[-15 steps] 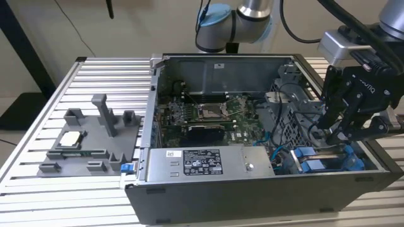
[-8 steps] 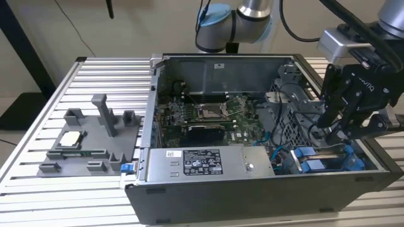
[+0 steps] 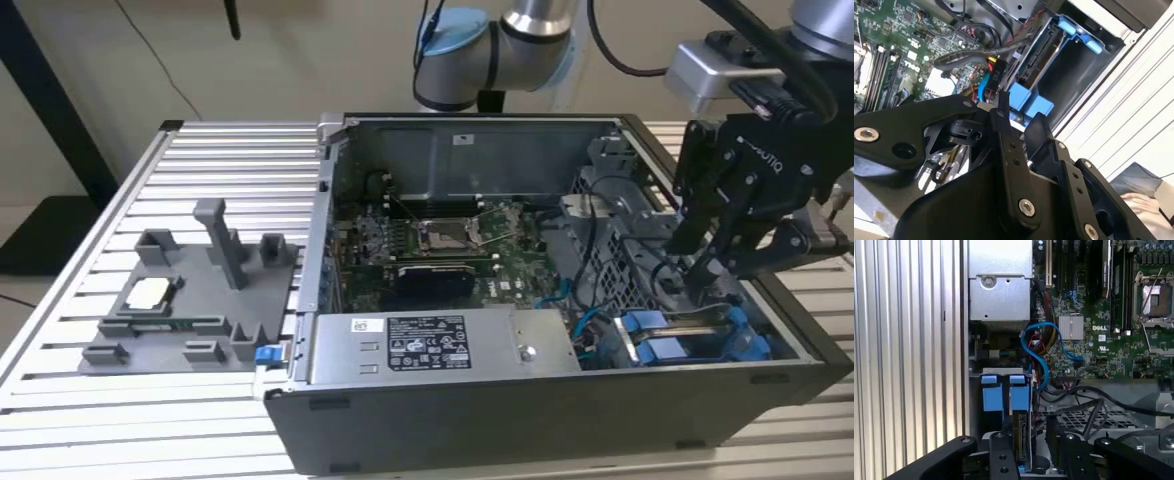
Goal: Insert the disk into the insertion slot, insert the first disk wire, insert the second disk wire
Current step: 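Insert the disk into the insertion slot, then insert the first disk wire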
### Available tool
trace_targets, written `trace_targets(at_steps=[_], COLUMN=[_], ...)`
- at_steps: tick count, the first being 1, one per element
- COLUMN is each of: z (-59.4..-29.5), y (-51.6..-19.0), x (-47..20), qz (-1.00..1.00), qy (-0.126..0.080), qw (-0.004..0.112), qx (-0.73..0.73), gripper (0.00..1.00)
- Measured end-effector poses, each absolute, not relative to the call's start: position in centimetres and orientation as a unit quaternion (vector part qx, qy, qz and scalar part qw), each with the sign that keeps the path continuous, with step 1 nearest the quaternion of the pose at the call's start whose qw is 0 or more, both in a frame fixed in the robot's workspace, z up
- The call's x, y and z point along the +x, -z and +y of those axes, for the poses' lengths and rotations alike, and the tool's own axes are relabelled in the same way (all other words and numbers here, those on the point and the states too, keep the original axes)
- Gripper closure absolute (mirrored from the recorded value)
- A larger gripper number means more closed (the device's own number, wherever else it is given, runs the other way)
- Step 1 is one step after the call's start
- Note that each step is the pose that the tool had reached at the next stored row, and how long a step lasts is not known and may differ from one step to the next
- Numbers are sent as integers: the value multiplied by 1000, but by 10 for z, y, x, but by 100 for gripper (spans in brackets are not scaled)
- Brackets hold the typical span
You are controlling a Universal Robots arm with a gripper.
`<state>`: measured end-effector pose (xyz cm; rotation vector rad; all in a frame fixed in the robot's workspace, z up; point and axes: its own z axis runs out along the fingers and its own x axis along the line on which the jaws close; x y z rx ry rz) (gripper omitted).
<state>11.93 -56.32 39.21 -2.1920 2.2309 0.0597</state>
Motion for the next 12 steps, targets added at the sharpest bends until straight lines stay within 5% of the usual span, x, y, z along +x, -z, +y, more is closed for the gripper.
trace_targets(at_steps=[12], z=[-557], y=[-398], x=[129], qz=[713], qy=[-20], qw=[6], qx=[-701], gripper=[60])
